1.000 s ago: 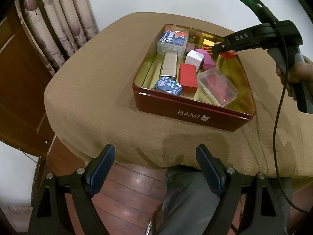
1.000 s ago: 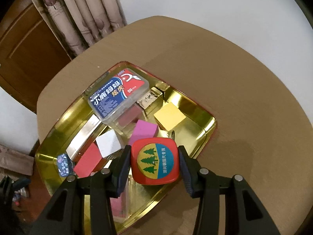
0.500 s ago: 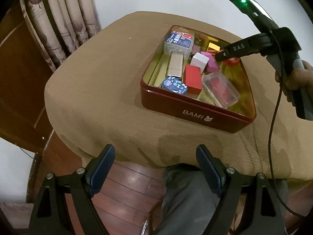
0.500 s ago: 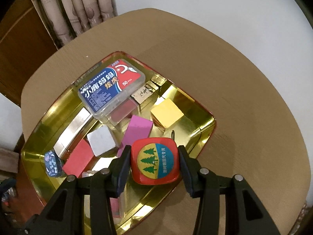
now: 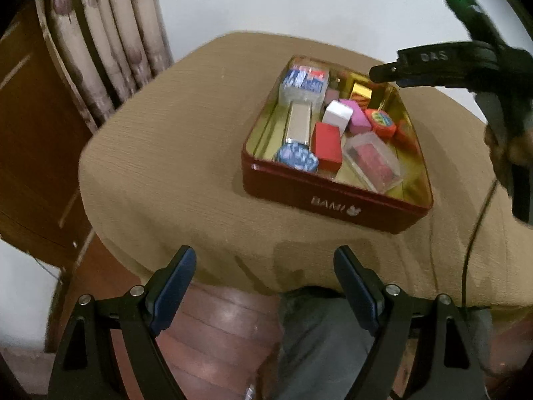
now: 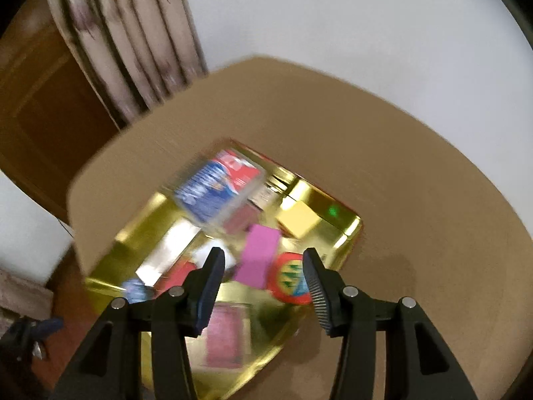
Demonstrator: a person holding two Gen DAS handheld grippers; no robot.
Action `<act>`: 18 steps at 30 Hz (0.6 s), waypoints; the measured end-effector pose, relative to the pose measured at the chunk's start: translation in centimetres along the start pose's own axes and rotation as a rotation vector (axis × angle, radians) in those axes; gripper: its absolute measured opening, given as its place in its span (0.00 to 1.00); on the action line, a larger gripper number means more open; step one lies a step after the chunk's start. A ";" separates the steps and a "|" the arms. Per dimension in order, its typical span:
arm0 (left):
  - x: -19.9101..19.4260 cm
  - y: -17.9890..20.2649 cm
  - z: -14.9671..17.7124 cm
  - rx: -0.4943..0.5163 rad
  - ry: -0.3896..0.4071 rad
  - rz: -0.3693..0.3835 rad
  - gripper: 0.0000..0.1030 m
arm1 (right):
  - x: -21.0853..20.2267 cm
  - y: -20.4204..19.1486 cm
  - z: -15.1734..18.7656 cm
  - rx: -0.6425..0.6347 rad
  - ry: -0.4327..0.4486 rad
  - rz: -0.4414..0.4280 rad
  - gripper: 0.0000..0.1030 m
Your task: Organize rigid objects
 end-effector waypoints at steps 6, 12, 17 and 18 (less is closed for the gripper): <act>-0.5 -0.1 -1.0 0.025 0.083 -0.006 0.79 | -4.8 -2.9 2.3 0.017 0.267 0.081 0.49; -0.4 -0.8 -1.9 0.017 0.130 0.024 0.79 | -7.8 -5.3 5.1 0.040 0.435 0.209 0.60; -1.2 -0.8 -2.7 0.035 0.197 0.039 0.79 | -11.0 -6.4 6.4 0.039 0.511 0.347 0.77; -1.6 -0.8 -2.9 0.042 0.217 0.037 0.79 | -11.3 -6.6 6.6 0.046 0.523 0.345 0.77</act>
Point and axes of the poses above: each gripper's, at about its wrist camera, not at the fingertips, and x roughly the way its jaws point, y to its right, z to its underside, the point moved 9 cm from there along x, roughly the way its jaws point, and after that the axes turned 11 degrees about -x, right-handed, at the moved point
